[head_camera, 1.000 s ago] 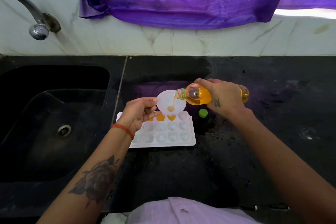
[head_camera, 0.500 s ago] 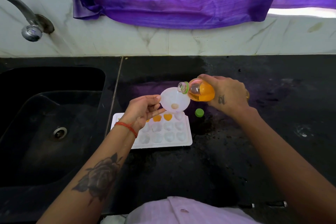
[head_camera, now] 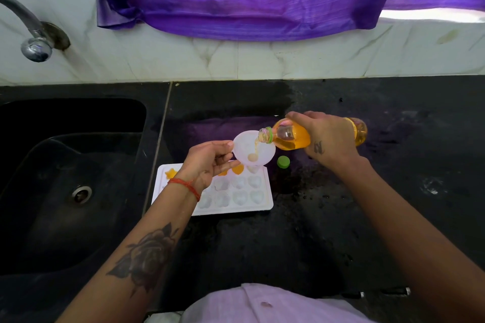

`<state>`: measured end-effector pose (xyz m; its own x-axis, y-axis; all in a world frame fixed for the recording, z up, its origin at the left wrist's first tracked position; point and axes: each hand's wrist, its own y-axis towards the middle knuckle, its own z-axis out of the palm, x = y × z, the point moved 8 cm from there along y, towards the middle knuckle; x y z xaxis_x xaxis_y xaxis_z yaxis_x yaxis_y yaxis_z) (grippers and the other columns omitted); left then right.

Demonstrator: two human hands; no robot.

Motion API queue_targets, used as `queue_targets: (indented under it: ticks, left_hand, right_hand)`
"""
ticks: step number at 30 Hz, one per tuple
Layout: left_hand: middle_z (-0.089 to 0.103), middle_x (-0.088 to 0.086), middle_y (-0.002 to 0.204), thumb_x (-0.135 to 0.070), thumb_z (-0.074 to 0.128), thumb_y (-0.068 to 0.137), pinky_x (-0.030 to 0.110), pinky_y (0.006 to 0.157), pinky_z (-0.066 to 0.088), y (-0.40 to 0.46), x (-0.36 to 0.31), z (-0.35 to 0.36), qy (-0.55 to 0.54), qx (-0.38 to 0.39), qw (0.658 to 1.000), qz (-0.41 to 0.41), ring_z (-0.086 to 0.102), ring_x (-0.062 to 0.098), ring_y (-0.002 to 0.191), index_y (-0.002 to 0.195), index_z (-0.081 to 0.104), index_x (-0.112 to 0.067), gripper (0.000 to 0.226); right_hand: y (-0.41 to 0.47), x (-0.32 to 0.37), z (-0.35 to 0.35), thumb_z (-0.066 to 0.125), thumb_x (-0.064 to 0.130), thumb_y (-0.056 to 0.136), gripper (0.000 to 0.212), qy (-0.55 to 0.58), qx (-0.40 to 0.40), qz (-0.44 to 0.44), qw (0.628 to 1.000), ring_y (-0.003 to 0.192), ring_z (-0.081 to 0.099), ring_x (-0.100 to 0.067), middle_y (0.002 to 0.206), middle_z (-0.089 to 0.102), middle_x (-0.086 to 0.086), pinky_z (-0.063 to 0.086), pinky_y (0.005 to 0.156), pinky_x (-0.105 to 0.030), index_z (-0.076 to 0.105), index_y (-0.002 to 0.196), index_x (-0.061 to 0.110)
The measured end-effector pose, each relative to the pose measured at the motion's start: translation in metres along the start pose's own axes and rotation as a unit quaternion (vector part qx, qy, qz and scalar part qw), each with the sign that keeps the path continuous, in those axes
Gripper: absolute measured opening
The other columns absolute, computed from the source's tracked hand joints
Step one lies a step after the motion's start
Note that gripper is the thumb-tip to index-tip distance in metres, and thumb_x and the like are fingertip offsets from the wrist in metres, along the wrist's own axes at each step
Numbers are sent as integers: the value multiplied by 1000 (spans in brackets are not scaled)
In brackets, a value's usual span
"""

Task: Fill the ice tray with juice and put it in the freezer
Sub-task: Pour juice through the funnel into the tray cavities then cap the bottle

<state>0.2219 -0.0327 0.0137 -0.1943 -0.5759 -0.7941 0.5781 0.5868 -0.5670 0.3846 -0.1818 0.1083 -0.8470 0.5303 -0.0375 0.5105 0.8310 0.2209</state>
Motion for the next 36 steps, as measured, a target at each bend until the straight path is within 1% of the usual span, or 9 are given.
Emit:
queue_targets:
  ticks: [6,12,15,19,21,24,27,32,36]
  left_hand:
    - [62,9,69,0,64,82,30,57,60,-1,-1,0,0,-3,1000,2,58,11,59,95,68,1,13]
    - [65,5,60,-1,65,82,31,59,60,-1,0,0,3,-16,1000,1,61,8,52,94,68,0,13]
    - [66,5,61,-1,64,83,32,60,61,-3,-1,0,-2,-19,1000,2,61,8,52,94,68,0,12]
    - [66,3,55,0,63,83,32,61,61,-6,-1,2,-18,-15,1000,4,60,6,49,97,68,1,14]
    - [65,2,53,0,62,84,31,60,60,-9,-3,2,-26,-11,1000,7,59,6,48,100,67,2,17]
    - [62,1,51,1,61,84,30,57,59,-12,-7,-2,-42,-10,999,20,57,6,49,101,66,3,18]
    - [62,0,51,1,61,84,29,55,58,-19,-10,-15,-59,-24,997,35,58,7,51,99,66,2,16]
    - [64,0,54,-1,61,84,26,56,57,-33,-20,-58,-73,-59,994,54,59,7,56,96,68,0,14]
    - [67,0,57,-1,63,83,25,55,57,-44,-30,-105,-64,-108,989,75,61,6,52,93,69,-2,11]
  right_hand:
    - [1,-1,0,75,10,73,71,0,-8,0,1000,104,61,-34,118,65,-9,50,75,-38,46,135,27]
    - [2,-3,0,73,12,74,69,4,-17,-6,1000,102,62,-33,118,65,-8,49,73,-36,45,135,29]
    - [3,-4,0,72,18,76,68,15,-16,-6,1000,102,62,-30,118,64,-3,45,70,-32,42,136,31]
    - [3,-3,-4,69,33,78,63,48,0,2,999,105,61,-29,119,63,2,45,74,-35,40,134,36]
    - [4,2,-9,69,39,77,61,75,1,0,997,103,62,-29,114,65,2,46,74,-36,43,132,36]
    - [7,10,-15,71,33,72,60,99,2,-6,995,96,63,-29,101,68,3,41,67,-31,47,127,37]
    - [10,24,-20,73,29,66,68,103,9,-25,994,95,62,-29,99,67,2,38,67,-30,46,128,37]
    - [19,58,-31,76,29,64,66,125,-13,-59,990,88,64,-31,94,69,0,39,65,-30,50,125,35]
    - [27,88,-33,77,31,64,65,139,-24,-77,987,85,65,-31,93,70,-1,36,63,-27,51,124,34]
